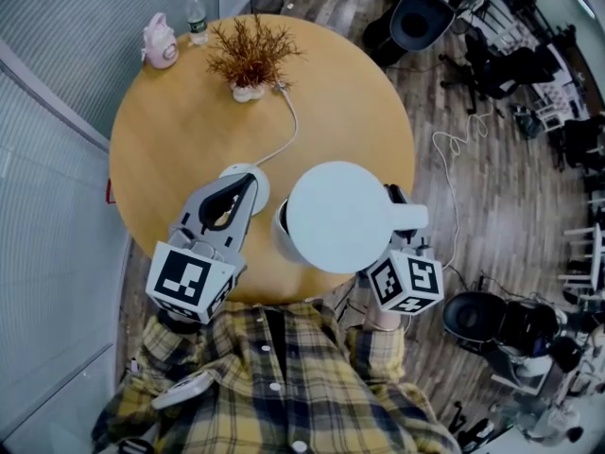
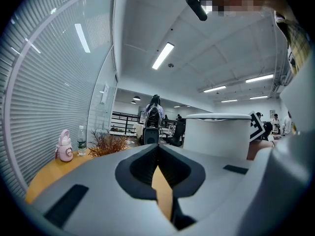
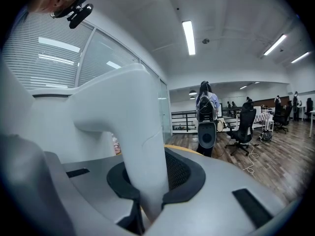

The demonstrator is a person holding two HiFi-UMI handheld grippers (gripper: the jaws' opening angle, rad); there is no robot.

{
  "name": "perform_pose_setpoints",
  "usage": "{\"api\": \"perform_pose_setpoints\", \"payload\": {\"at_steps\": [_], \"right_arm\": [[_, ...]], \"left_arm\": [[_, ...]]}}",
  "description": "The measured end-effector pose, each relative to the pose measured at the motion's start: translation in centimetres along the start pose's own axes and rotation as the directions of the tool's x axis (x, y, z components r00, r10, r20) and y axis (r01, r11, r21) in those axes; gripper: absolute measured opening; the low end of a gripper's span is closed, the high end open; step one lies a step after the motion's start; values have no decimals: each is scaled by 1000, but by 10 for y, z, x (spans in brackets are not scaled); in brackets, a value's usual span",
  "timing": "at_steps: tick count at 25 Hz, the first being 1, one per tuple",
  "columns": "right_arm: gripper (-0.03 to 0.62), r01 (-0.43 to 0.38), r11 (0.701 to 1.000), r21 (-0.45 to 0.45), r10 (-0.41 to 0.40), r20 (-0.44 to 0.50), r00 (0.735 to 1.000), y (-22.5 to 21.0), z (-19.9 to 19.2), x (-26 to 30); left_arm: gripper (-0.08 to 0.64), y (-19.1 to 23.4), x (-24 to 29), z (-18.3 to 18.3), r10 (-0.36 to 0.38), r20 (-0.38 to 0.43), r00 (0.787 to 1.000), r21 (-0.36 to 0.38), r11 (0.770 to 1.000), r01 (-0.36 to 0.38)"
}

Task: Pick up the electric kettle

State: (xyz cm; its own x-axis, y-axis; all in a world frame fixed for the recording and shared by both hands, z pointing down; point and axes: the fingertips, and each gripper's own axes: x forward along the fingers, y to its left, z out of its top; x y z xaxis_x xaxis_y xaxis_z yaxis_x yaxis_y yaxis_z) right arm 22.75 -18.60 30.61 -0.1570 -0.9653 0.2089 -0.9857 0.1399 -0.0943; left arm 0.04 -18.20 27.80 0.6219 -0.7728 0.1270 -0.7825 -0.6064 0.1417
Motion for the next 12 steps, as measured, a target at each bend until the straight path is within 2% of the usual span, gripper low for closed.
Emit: {"api": "perform_pose_setpoints", "payload": {"at_steps": [12], "right_arm": [[64,7,1000,-8,-7,-13,1000,1,-3,-3]], "left_arm": [[3,-1,-4,-1,3,-1,1000,-4,1000,-3]]}}
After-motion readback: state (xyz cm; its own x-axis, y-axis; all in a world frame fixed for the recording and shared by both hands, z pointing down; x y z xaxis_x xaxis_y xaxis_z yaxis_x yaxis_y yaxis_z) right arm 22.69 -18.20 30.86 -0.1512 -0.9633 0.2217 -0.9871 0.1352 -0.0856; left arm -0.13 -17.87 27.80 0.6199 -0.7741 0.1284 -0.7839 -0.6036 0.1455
